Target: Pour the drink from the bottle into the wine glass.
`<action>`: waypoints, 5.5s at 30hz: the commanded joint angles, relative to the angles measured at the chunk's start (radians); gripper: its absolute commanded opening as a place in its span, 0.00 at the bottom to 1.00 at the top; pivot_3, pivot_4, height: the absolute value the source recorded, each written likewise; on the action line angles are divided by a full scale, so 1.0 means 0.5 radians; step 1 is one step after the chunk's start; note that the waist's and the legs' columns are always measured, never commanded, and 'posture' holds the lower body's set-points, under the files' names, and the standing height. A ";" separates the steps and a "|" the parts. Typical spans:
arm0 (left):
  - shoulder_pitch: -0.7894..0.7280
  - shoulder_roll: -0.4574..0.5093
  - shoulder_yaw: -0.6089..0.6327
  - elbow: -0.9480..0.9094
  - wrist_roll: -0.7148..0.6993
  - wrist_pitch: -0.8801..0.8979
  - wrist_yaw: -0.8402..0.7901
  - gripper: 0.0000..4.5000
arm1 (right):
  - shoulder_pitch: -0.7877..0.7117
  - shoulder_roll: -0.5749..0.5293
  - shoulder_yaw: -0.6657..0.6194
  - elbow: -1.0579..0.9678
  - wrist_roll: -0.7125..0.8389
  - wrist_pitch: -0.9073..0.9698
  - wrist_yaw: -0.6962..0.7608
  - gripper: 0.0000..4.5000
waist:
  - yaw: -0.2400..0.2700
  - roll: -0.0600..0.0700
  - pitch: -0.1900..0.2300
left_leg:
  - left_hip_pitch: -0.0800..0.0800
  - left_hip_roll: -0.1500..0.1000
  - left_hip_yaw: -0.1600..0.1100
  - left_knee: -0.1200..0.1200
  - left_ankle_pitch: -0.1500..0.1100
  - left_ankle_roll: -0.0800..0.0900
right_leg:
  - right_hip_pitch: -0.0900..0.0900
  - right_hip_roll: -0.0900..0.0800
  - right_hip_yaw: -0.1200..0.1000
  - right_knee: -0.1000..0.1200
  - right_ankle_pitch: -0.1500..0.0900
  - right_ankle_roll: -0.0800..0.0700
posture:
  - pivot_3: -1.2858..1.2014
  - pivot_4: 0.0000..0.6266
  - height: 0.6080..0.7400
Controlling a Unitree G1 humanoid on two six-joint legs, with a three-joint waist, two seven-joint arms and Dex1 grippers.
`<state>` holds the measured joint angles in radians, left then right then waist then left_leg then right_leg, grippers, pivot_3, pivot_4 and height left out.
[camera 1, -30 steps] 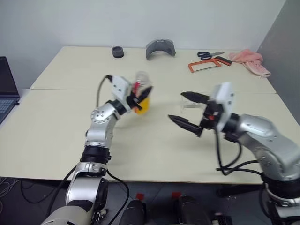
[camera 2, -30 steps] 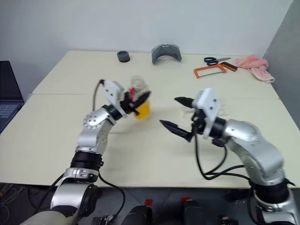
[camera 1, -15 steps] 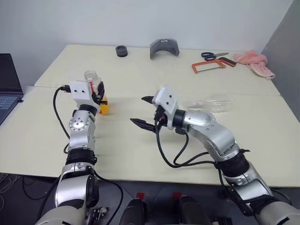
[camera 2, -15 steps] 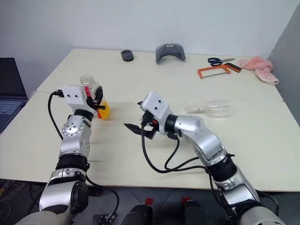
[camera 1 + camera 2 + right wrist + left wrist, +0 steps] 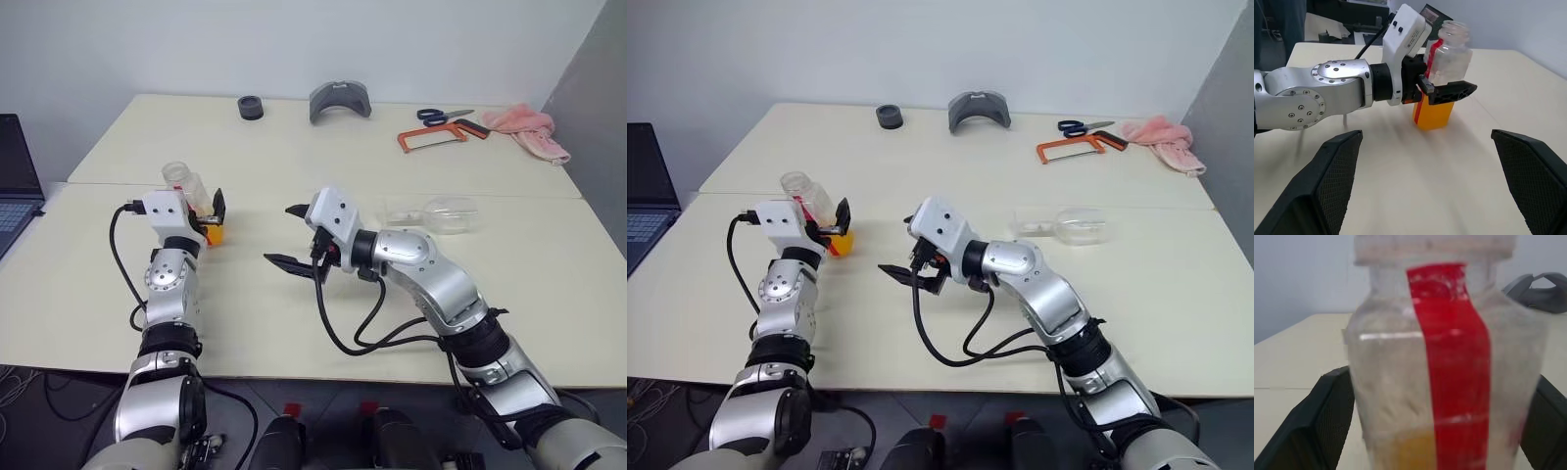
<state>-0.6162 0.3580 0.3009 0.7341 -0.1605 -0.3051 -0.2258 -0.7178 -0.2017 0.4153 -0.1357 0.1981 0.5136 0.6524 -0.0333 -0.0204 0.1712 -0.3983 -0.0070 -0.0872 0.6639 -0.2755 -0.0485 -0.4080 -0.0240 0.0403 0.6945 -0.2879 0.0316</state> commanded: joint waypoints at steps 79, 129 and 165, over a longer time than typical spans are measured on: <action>0.600 0.320 -0.690 -1.388 -0.295 0.882 -1.554 1.00 | -0.327 0.811 -1.977 1.398 1.528 -0.256 -1.772 1.00 | -0.074 0.005 0.000 | 0.013 0.005 0.013 -0.006 -0.002 0.004 | 0.005 0.011 0.009 0.005 -0.001 -0.002 | 0.52 0.24 1.00; 0.995 0.397 -0.361 -1.694 -0.355 1.074 -1.170 1.00 | 0.377 0.190 -0.518 1.054 -0.180 -1.073 -0.460 0.05 | -0.073 0.007 0.001 | 0.015 0.007 0.011 -0.009 -0.003 0.004 | 0.009 0.008 0.009 0.000 -0.002 -0.001 | 0.52 0.24 1.00; 1.094 0.549 -0.051 -2.091 -0.585 1.300 -1.046 1.00 | -0.185 0.566 -0.497 1.961 -0.315 -1.575 -0.109 1.00 | -0.057 0.010 0.004 | 0.014 0.011 0.010 -0.009 -0.002 0.003 | 0.005 0.005 0.008 0.003 -0.002 -0.004 | 0.52 0.24 1.00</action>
<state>-0.0546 0.6225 0.2604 -0.2742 -0.4358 0.3470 -0.7532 -0.8017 0.0738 0.1784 0.8972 0.0325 -0.2679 0.5892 -0.0618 -0.0153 0.1732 -0.3911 -0.0015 -0.0824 0.6593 -0.2767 -0.0468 -0.4054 -0.0214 0.0442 0.6960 -0.2892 0.0296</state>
